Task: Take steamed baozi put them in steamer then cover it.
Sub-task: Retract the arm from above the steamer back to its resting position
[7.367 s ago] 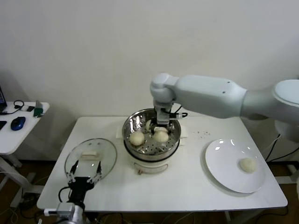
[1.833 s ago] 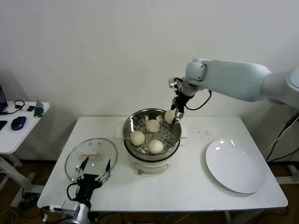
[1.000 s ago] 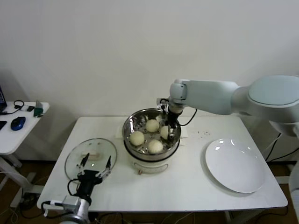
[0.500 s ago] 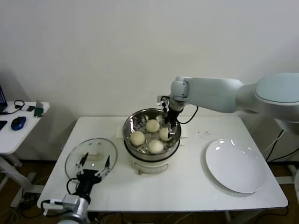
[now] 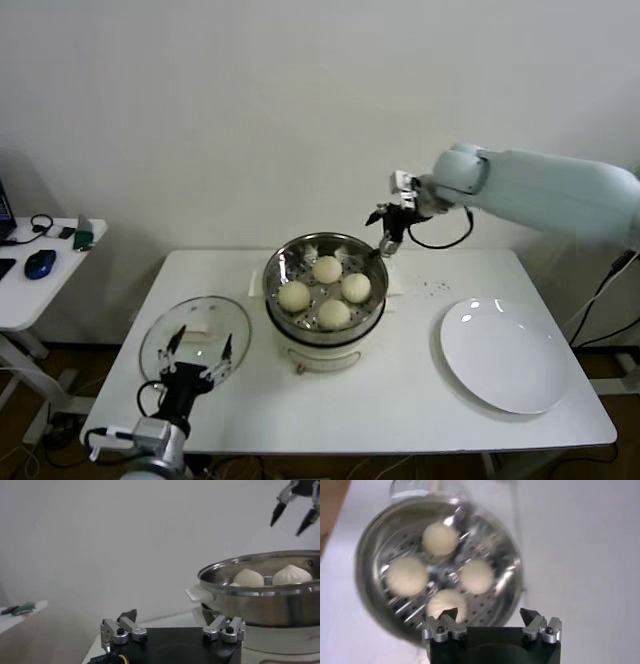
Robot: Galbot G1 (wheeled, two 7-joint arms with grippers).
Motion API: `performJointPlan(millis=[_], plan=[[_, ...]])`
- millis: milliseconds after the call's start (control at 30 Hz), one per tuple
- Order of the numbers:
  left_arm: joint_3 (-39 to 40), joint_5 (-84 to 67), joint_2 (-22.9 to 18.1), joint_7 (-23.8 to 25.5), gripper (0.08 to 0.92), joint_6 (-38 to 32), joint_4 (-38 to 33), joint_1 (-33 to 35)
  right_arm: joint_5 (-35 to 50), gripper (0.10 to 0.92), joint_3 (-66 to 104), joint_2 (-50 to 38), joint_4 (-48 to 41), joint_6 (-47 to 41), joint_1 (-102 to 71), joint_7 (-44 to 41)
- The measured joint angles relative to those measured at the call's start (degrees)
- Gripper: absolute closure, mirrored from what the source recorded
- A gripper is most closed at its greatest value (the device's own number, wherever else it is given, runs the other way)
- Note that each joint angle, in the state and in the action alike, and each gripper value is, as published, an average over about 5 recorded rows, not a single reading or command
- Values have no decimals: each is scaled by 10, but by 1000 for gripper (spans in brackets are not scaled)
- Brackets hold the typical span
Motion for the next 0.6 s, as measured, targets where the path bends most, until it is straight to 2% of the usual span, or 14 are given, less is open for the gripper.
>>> performJointPlan(millis=[333, 600], plan=[[5, 71, 5, -4, 177, 12, -11, 5, -22, 203, 274, -176, 121, 76, -229, 216], [11, 206, 13, -7, 177, 15, -17, 15, -44, 203, 563, -227, 189, 99, -502, 325]])
